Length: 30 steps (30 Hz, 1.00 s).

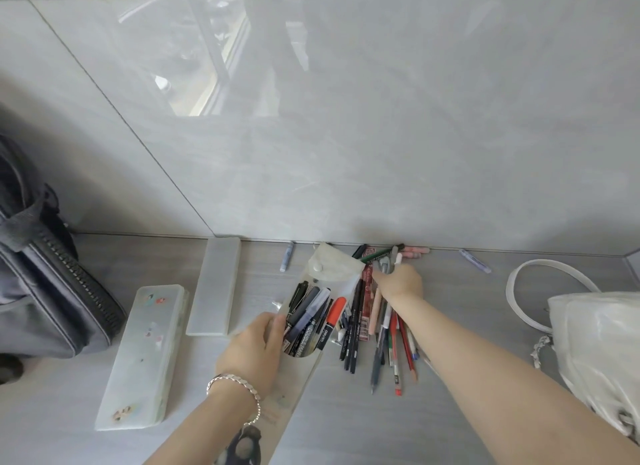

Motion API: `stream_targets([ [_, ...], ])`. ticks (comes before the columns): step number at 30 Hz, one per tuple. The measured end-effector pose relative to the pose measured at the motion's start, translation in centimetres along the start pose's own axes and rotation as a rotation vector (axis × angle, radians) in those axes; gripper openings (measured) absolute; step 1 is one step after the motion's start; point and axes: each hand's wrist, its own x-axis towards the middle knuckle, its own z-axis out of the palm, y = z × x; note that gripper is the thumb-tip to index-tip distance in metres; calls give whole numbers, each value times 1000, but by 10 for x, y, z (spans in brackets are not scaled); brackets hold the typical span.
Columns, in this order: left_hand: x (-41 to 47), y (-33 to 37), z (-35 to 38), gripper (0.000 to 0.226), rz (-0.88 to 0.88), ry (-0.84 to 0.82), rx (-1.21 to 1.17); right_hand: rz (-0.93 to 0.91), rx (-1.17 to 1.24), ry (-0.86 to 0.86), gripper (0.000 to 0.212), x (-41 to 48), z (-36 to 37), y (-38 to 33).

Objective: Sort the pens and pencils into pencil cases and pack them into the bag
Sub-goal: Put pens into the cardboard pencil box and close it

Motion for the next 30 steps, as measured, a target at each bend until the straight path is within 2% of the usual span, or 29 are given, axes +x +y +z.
stream_targets([
  [2, 0, 0, 1, 33, 0, -4, 4, -43, 1, -15, 44, -3, -9, 1],
  [4, 0, -1, 1, 34, 6, -3, 7, -95, 23, -28, 48, -9, -22, -1],
  [6, 1, -2, 2, 34, 10, -2, 16, -113, 97, -12, 44, -18, -43, -6],
  [10, 0, -1, 7, 33, 8, -18, 37, -123, 421, 38, 38, -60, -90, -29],
  [14, -6, 9, 15, 35, 36, -41, 21, -221, 694, -50, 28, -115, -97, -41],
  [17, -14, 19, 19, 37, 79, -38, 28, -327, 571, -43, 29, -140, -76, -30],
  [21, -21, 28, 23, 36, 102, -42, 11, -253, 523, -40, 31, -150, -52, -18],
  [25, -22, 30, 27, 36, 79, -51, 13, -271, 313, 4, 40, -153, -43, -7],
  [30, -19, 28, 23, 39, 72, -67, 47, -316, 487, 132, 37, -150, -72, -6],
])
